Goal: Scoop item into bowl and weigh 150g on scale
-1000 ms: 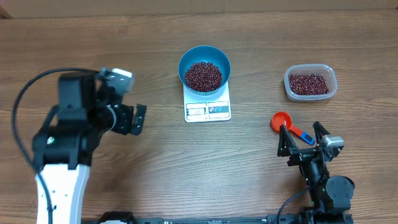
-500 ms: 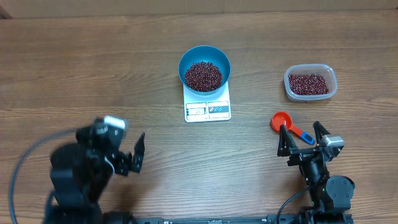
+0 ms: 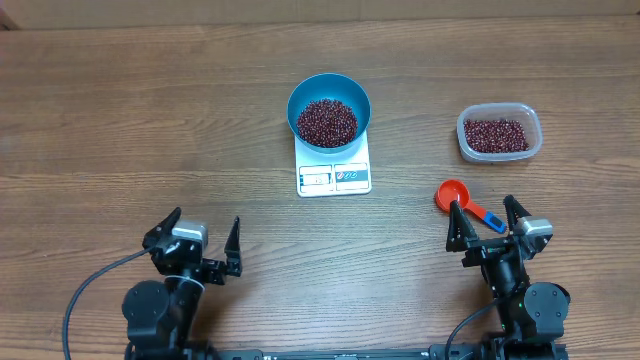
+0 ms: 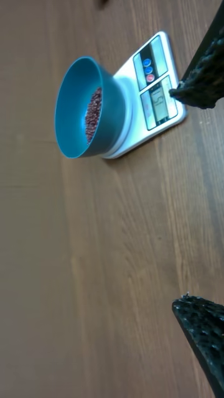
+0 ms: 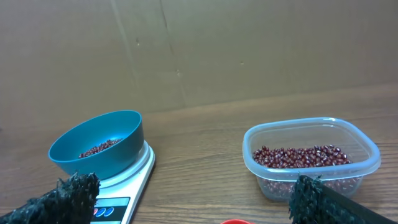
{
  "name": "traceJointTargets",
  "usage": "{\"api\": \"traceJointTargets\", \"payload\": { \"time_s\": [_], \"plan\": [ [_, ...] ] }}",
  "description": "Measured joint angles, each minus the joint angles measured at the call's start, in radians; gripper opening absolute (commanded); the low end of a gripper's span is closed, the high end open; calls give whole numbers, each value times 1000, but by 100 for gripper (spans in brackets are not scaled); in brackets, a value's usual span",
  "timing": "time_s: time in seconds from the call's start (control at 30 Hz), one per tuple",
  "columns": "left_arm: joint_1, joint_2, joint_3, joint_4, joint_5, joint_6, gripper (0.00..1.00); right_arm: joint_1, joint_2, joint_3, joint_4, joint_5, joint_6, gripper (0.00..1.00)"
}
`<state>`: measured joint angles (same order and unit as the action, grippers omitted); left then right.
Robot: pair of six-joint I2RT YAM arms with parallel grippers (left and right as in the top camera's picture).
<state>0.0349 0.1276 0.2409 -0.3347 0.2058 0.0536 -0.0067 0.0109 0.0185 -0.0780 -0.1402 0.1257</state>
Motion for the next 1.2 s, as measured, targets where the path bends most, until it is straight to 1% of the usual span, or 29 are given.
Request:
{"api": "traceJointTargets", "payload": {
  "time_s": [0.33,0.4,0.73,1.2],
  "plan": [
    [0,-88,-189,240,-16,-8,100,0,0,0,0,0,1,100],
    [0,-103,-217,268,-22,-8,100,0,0,0,0,0,0,100],
    [-2,-112,-229,261,-110,-11,100,0,0,0,0,0,1,100],
    [-10,-112,-229,260,-133,-11,100,0,0,0,0,0,0,100]
  ]
}}
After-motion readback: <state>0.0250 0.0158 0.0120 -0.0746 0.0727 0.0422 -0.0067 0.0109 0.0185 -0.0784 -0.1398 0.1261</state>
